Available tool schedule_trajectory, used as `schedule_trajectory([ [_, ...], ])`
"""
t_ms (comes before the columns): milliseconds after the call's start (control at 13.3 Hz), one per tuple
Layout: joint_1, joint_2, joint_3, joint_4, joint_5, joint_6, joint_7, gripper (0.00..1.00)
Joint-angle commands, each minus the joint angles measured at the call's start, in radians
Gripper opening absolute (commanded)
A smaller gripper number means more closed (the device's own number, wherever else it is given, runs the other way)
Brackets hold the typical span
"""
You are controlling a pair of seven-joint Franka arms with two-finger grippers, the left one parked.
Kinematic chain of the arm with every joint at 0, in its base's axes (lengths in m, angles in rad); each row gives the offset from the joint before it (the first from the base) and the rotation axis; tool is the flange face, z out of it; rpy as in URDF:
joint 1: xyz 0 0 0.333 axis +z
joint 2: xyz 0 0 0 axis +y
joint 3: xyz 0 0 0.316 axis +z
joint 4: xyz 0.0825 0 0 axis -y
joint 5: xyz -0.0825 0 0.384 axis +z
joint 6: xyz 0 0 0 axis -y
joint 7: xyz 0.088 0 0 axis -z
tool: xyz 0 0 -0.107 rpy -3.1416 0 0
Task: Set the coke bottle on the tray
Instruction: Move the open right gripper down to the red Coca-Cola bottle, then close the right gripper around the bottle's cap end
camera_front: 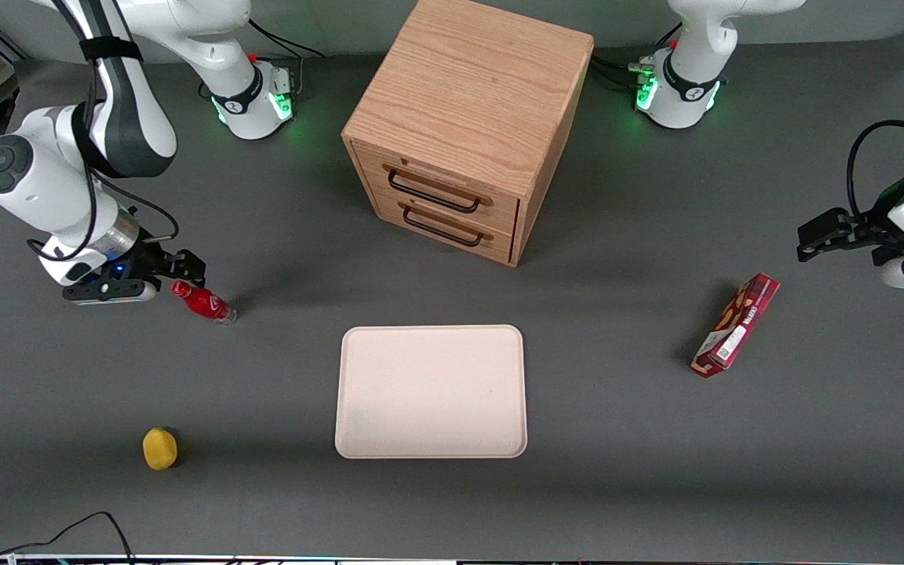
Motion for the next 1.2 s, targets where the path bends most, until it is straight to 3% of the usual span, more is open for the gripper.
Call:
schedule_trajectory([
  [0,-0.029,-0.028,0.011,-0.047,-0.006,0.041,-0.052,0.81],
  [600,-0.030,0.012,0.011,-0.126,-0.006,0.206,-0.069,0.76],
  [750,-0.030,0.017,0.011,-0.139,-0.006,0.228,-0.069,0.68],
  [825,-0.032,0.023,0.011,-0.140,-0.006,0.231,-0.069,0.63],
  [900,-0.041,0.026,0.011,-0.140,-0.006,0.240,-0.072,0.51],
  [1125,-0.045,0.026,0.011,-0.139,-0.006,0.241,-0.090,0.00],
])
